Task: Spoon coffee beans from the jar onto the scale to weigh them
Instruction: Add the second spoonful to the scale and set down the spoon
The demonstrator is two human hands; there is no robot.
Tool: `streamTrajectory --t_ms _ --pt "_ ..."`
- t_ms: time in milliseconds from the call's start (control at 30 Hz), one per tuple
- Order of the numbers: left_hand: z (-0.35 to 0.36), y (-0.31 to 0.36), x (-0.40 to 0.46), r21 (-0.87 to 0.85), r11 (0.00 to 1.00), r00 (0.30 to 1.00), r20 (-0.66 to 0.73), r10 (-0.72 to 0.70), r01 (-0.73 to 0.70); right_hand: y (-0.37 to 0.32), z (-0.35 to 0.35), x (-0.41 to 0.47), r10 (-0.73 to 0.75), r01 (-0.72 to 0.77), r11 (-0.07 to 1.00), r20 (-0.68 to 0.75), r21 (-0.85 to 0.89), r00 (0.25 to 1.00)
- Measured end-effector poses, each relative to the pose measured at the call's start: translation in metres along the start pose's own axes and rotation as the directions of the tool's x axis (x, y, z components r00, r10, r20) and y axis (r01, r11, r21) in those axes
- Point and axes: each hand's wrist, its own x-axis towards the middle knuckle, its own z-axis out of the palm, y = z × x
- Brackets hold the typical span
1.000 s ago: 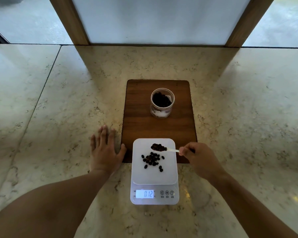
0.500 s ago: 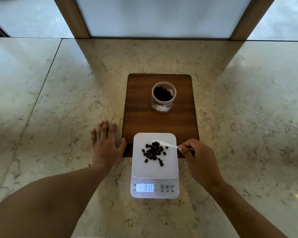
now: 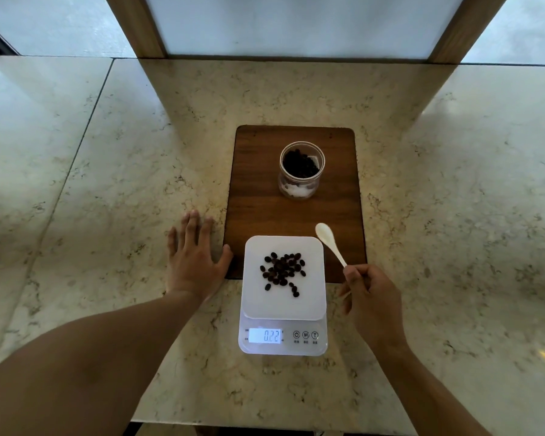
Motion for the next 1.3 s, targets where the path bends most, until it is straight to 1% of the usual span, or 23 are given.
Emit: streamTrajectory --t_ms 67,100,233,333,433,567,733,900,1000,1100,1167,1200,1300 --pt "-0.001 0.001 0.000 -0.004 1.000 1.000 -0.001 -0.003 0.003 0.006 0.003 -0.007 0.078 -0.078 0.996 -0.002 0.049 0.997" --pt "-0.001 0.000 0.000 -0.006 1.000 1.000 0.000 -0.004 0.004 0.009 0.005 -0.010 0.086 -0.086 0.996 -0.013 0.028 0.996" --pt "-0.001 -0.001 0.001 -0.010 1.000 1.000 0.006 -0.004 0.004 0.018 0.013 -0.024 0.011 -0.030 0.983 -0.109 -0.182 0.994" --pt "-0.001 0.001 -0.001 -0.020 1.000 1.000 0.016 -0.008 0.008 0.025 0.014 -0.027 -0.028 -0.019 0.970 -0.187 -0.240 0.982" --pt "-0.003 0.001 -0.002 -0.019 1.000 1.000 0.019 -0.009 0.010 0.031 0.015 -0.025 -0.021 -0.052 0.951 -0.232 -0.304 0.972" --pt "-0.003 0.002 -0.001 -0.028 1.000 1.000 0.022 -0.007 0.008 0.032 0.011 -0.023 -0.064 -0.013 0.932 -0.200 -0.362 0.978" --pt "-0.004 0.004 -0.002 -0.034 0.999 0.999 0.045 -0.014 0.016 0.033 0.008 -0.022 -0.062 -0.007 0.903 -0.147 -0.430 0.987" --pt "-0.002 -0.001 0.001 0.038 0.999 0.998 0.068 0.000 -0.003 0.031 0.009 -0.017 -0.038 -0.028 0.893 -0.139 -0.448 0.990" --pt "-0.002 0.000 0.001 0.044 0.999 0.990 0.141 -0.014 0.007 0.033 0.009 -0.017 -0.031 -0.039 0.894 -0.148 -0.447 0.988" --pt "-0.008 -0.002 0.007 -0.007 1.000 0.972 0.236 -0.020 0.022 0.034 0.009 -0.019 -0.018 -0.051 0.916 -0.169 -0.399 0.985" --pt "-0.015 -0.005 0.009 -0.058 0.996 0.955 0.295 -0.042 0.062 0.032 0.009 -0.018 -0.019 -0.046 0.918 -0.160 -0.395 0.987" --pt "-0.019 -0.004 0.004 -0.070 0.994 0.947 0.318 -0.052 0.078 0.033 0.008 -0.017 -0.016 -0.047 0.914 -0.151 -0.404 0.988" --pt "-0.024 -0.001 -0.031 -0.035 0.997 0.929 0.366 -0.054 0.072 0.028 0.003 -0.016 -0.007 -0.041 0.904 -0.110 -0.427 0.994"
